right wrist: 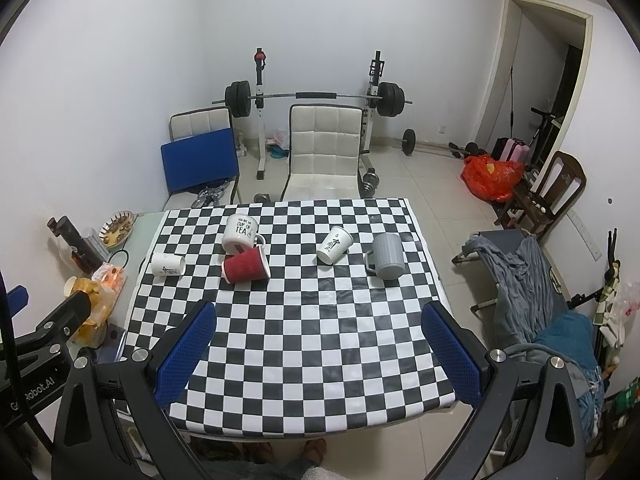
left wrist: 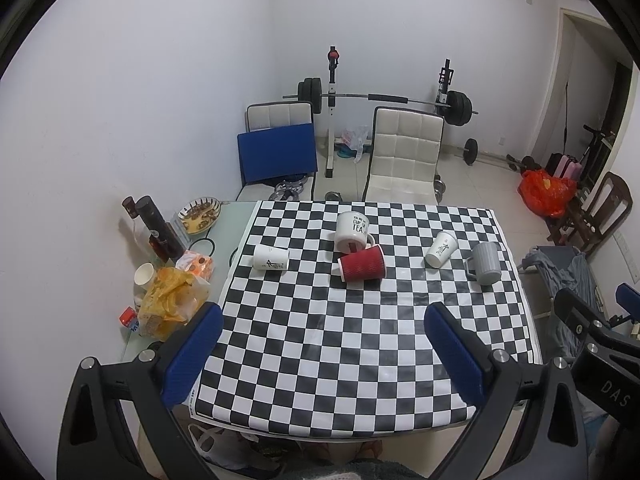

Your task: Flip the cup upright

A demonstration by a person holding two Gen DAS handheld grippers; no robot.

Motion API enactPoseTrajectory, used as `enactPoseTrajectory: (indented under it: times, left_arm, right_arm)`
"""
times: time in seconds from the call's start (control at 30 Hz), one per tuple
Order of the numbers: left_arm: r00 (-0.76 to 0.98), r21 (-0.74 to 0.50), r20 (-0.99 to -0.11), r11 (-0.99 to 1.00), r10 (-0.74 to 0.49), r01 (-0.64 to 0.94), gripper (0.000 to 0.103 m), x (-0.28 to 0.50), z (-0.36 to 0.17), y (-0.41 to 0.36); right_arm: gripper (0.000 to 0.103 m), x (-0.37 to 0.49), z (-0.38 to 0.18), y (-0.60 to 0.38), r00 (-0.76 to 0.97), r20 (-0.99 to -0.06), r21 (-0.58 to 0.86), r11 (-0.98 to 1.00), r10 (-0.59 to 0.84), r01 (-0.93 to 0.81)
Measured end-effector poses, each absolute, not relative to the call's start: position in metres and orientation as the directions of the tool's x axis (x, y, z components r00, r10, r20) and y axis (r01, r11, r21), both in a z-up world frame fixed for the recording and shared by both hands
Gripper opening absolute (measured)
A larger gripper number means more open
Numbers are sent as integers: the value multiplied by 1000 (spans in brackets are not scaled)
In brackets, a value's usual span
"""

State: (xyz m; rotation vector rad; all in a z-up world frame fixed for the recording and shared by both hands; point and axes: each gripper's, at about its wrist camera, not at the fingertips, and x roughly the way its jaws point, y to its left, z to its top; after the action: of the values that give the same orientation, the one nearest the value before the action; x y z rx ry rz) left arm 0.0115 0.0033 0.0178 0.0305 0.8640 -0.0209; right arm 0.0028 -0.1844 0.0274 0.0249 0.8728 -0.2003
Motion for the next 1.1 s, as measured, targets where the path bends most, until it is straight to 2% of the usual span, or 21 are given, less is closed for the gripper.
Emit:
enactPoseTrajectory:
  times: [1.1]
  left_arm:
    - [660,22,-751,999,-2,28,103,9,32,-5]
  right_arm:
    - [103,0,32,-185,633,-757,-55,981,-161,184]
